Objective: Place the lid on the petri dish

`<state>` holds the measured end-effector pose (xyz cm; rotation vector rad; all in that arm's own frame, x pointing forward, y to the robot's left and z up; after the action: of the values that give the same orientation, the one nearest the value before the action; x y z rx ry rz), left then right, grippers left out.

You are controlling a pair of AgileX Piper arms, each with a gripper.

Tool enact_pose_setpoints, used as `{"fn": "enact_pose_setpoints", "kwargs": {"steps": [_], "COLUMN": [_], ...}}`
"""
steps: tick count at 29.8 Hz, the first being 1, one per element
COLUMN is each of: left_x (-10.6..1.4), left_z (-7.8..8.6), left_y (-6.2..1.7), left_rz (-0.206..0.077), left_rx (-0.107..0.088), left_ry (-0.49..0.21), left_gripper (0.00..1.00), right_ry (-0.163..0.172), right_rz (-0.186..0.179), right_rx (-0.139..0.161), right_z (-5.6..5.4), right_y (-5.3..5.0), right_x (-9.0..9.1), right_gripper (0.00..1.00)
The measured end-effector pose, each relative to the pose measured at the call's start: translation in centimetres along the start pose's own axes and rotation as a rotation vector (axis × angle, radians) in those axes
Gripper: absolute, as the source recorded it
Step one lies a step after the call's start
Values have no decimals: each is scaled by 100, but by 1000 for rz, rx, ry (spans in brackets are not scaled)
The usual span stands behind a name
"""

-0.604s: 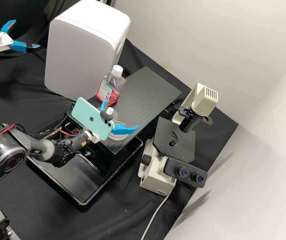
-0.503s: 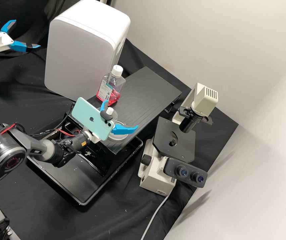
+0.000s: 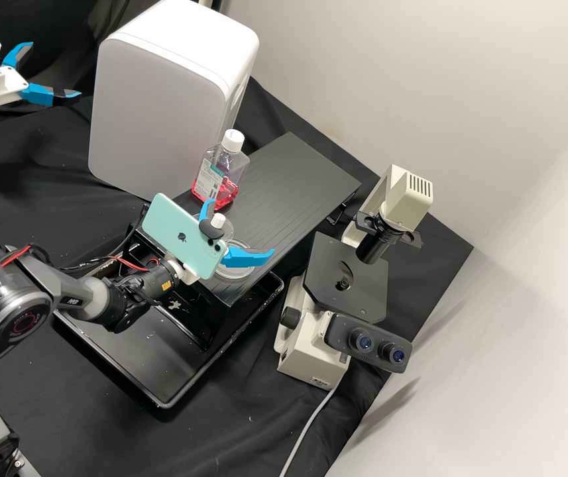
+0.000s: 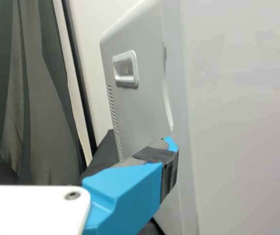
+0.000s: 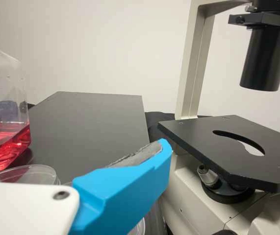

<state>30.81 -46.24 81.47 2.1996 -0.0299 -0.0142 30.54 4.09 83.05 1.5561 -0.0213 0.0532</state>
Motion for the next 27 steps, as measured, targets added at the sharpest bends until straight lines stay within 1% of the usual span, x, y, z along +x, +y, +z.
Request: {"fn": "enact_pose_setpoints", "kwargs": {"steps": [1, 2, 3, 4, 7, 8, 10, 11, 12, 13, 14, 15, 16, 17, 19, 21, 23, 24, 27], "left_x": [9, 25, 29, 41, 41, 39, 32, 21, 5, -21, -37, -61, -94, -127, -196, -254, -305, -327, -401], "left_z": [40, 116, 154, 234, 433, 495, 582, 605, 627, 654, 667, 685, 705, 720, 766, 801, 830, 844, 841], "left_y": [-8, -21, -31, -39, -75, -98, -142, -177, -216, -272, -298, -339, -397, -434, -504, -543, -569, -575, -601], "left_rz": [0, -2, -4, -6, -17, -23, -32, -39, -43, -55, -61, -70, -81, -87, -98, -103, -111, -110, -131], "left_rx": [-12, -26, -29, -35, -39, -37, -24, -22, -30, -34, -36, -43, -49, -54, -48, -36, -30, -33, -33], "left_ry": [-2, -12, -21, -42, -103, -124, -166, -180, -192, -212, -222, -237, -256, -270, -320, -362, -392, -408, -428], "left_gripper": [100, 100, 100, 100, 100, 100, 100, 100, 100, 100, 100, 100, 100, 100, 100, 100, 100, 100, 100], "right_ry": [0, 0, 0, 0, 0, 0, 0, 0, 0, 0, 0, 0, 0, 0, 0, 0, 0, 0, 0], "right_rz": [0, 0, 0, 0, 0, 0, 0, 0, 0, 0, 0, 0, 0, 0, 0, 0, 0, 0, 0], "right_rx": [0, 0, 0, 0, 0, 0, 0, 0, 0, 0, 0, 0, 0, 0, 0, 0, 0, 0, 0], "right_z": [0, 0, 0, 0, 0, 0, 0, 0, 0, 0, 0, 0, 0, 0, 0, 0, 0, 0, 0], "right_y": [0, 0, 0, 0, 0, 0, 0, 0, 0, 0, 0, 0, 0, 0, 0, 0, 0, 0, 0], "right_x": [0, 0, 0, 0, 0, 0, 0, 0, 0, 0, 0, 0, 0, 0, 0, 0, 0, 0, 0], "right_gripper": [100, 100, 100, 100, 100, 100, 100, 100, 100, 100, 100, 100, 100, 100, 100, 100, 100, 100, 100]}}
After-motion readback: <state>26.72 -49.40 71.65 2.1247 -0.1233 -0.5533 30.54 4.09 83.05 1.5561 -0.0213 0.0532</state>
